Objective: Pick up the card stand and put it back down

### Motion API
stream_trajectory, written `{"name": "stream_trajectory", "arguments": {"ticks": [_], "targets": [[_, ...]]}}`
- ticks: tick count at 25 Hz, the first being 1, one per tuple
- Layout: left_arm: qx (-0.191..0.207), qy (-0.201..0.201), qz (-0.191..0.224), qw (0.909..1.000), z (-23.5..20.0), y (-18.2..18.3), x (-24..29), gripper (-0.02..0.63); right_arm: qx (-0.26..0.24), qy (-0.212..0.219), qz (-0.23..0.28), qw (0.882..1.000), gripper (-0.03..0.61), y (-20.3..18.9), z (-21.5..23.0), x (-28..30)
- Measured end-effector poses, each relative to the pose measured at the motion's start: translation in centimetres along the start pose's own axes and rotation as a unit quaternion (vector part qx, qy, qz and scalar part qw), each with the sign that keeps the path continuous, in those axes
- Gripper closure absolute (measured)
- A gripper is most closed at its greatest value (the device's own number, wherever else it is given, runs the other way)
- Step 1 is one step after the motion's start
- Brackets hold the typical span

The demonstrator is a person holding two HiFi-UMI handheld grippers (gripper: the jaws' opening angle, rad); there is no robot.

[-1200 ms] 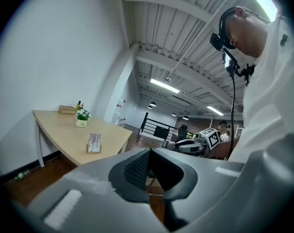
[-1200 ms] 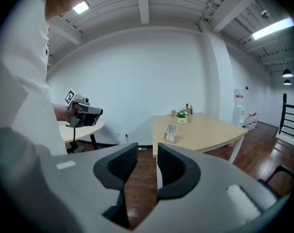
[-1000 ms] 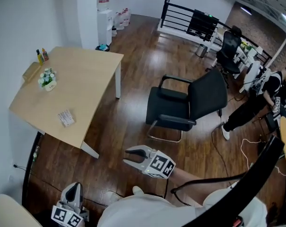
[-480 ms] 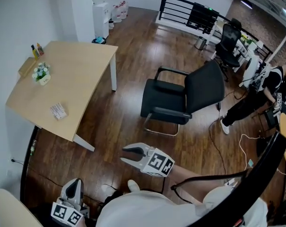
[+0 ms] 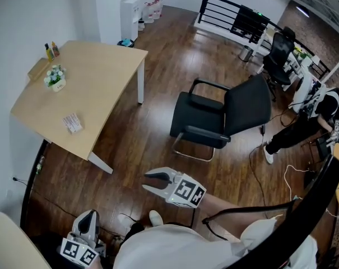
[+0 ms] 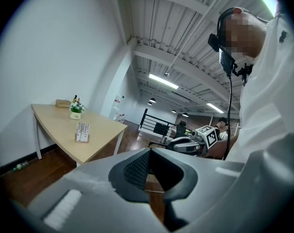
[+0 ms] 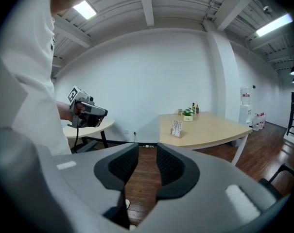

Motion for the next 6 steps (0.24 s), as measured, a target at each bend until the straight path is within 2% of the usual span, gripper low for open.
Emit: {"name": "stream_trajectory", "arguments": {"ticks": [6], "targets": [[-0.005, 0.007, -0.001, 1.0, 0.73, -0.38, -1.03, 0.62, 0.003, 0.012, -0.014, 1.0, 0.457, 0.07, -1.11, 0.02]]}}
Point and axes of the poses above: the fingertips, and each gripper's own axes: x forward along the fingers, z to its right, y out of its top, the point moved 10 cm from there along -x, backward along the fingers, and after that the axes turned 10 degrees about z, right-handed, at the moved point
